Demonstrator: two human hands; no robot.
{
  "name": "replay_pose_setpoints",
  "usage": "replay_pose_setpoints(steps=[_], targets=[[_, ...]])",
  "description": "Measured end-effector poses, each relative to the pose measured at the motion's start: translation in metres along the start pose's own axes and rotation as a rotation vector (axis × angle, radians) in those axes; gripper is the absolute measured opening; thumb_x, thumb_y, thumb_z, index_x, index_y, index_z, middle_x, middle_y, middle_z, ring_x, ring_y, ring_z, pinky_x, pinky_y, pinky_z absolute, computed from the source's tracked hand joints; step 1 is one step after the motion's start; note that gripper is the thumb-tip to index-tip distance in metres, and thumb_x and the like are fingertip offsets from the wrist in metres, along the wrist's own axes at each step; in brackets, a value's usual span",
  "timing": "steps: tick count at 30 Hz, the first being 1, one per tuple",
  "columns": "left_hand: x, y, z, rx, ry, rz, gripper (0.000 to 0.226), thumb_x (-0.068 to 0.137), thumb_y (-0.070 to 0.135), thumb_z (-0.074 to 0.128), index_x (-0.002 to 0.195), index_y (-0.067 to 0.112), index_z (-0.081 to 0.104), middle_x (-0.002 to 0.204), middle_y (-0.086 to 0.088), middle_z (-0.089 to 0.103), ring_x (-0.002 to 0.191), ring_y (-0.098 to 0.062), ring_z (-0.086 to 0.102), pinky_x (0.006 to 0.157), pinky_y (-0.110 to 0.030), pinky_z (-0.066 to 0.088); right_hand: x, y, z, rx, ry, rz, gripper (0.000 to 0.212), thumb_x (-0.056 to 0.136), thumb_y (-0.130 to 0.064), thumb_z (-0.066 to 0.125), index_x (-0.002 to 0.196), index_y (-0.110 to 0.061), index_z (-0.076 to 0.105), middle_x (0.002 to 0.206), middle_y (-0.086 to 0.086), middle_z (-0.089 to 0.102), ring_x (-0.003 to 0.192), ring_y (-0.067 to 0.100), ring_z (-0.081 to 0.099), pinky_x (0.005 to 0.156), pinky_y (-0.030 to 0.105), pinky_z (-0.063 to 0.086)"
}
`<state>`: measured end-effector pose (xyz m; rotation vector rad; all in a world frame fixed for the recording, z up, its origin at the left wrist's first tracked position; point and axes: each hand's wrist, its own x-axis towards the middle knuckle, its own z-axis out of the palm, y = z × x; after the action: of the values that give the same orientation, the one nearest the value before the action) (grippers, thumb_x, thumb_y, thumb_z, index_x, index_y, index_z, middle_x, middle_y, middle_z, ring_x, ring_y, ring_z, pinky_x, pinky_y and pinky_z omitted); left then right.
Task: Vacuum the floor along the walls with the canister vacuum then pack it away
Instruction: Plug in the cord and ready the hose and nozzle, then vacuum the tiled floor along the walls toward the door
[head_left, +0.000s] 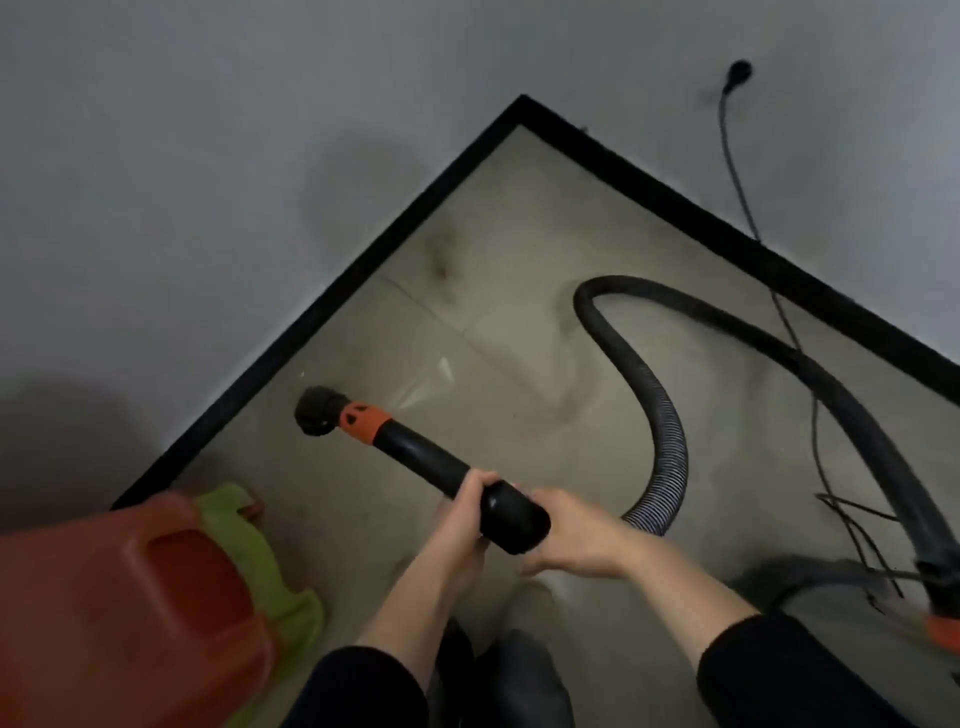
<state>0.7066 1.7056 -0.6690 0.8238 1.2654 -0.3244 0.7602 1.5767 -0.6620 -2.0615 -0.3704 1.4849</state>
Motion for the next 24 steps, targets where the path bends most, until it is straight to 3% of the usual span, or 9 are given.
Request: replay_pose_setpoints(steps=[3,5,8,11,15,19,21,24], targets=[[0.039,0.013,-0.034,0.000,-0.018,0.016,0.005,0.088,0.015,0.062,0.088,0.011,0.063,0.083,-0.004,0.068,0.085,-0.017,0.062,0.072,-0.029,0.047,0.054,0.001,0.028,-0.079,0.062,-0.019,0.039,0.073,-0.024,0.073,0.107,-0.025,0.054,0.087,-0.008,0.061,0.083,0.014,0.060,0.058,0.017,0.040],[0.073,0.026,-0.058,-0.117,0.050,0.078,0.004,0.086,0.007,0.064,0.084,0.006,0.061,0.075,-0.006,0.063,0.075,-0.017,0.061,0.067,-0.029,0.049,0.085,0.004,0.044,-0.107,0.092,-0.039,0.034,0.076,-0.023,0.071,0.102,-0.025,0.049,0.086,-0.006,0.060,0.080,0.015,0.058,0.058,0.019,0.040],[0.134,0.039,-0.087,-0.341,0.154,0.117,0.006,0.085,-0.003,0.059,0.085,0.001,0.054,0.064,-0.009,0.059,0.064,-0.019,0.057,0.065,-0.031,0.050,0.130,0.015,0.066,-0.202,0.093,-0.028,0.031,0.078,-0.024,0.068,0.098,-0.026,0.044,0.087,-0.007,0.059,0.082,0.017,0.058,0.068,0.032,0.046],[0.183,0.028,-0.105,-0.319,0.134,0.144,0.011,0.085,-0.006,0.053,0.081,0.003,0.049,0.056,-0.007,0.055,0.058,-0.020,0.055,0.063,-0.033,0.049,0.172,0.027,0.082,-0.229,0.029,0.004,0.036,0.077,-0.028,0.070,0.100,-0.030,0.042,0.094,-0.008,0.061,0.087,0.016,0.060,0.076,0.036,0.052],[0.225,0.004,-0.115,-0.310,0.046,0.092,0.012,0.087,-0.005,0.055,0.090,0.004,0.048,0.063,-0.010,0.057,0.062,-0.022,0.057,0.067,-0.036,0.052,0.212,0.036,0.092,-0.120,-0.035,0.062,0.047,0.068,-0.038,0.079,0.104,-0.028,0.052,0.095,-0.007,0.066,0.082,0.012,0.064,0.071,0.028,0.052],[0.258,-0.023,-0.107,-0.305,-0.025,0.044,0.019,0.087,-0.003,0.058,0.099,0.007,0.046,0.075,-0.012,0.058,0.065,-0.021,0.061,0.068,-0.035,0.053,0.241,0.050,0.099,-0.054,-0.026,0.107,0.034,0.065,-0.024,0.073,0.090,-0.014,0.052,0.078,0.006,0.062,0.059,0.018,0.058,0.056,0.032,0.047],[0.269,-0.030,-0.099,-0.268,-0.065,0.040,0.026,0.087,-0.002,0.058,0.107,0.008,0.045,0.083,-0.015,0.057,0.068,-0.021,0.061,0.068,-0.032,0.054,0.252,0.060,0.100,-0.075,-0.012,0.123,0.032,0.064,-0.020,0.070,0.089,-0.015,0.051,0.077,0.008,0.060,0.057,0.017,0.053,0.052,0.027,0.041],[0.284,-0.031,-0.086,-0.252,-0.118,0.036,0.035,0.087,-0.002,0.059,0.118,0.006,0.044,0.090,-0.017,0.057,0.074,-0.021,0.063,0.067,-0.028,0.054,0.264,0.074,0.093,-0.045,0.029,0.156,0.037,0.059,-0.022,0.070,0.092,-0.016,0.054,0.078,0.014,0.061,0.056,0.018,0.051,0.054,0.032,0.040]])
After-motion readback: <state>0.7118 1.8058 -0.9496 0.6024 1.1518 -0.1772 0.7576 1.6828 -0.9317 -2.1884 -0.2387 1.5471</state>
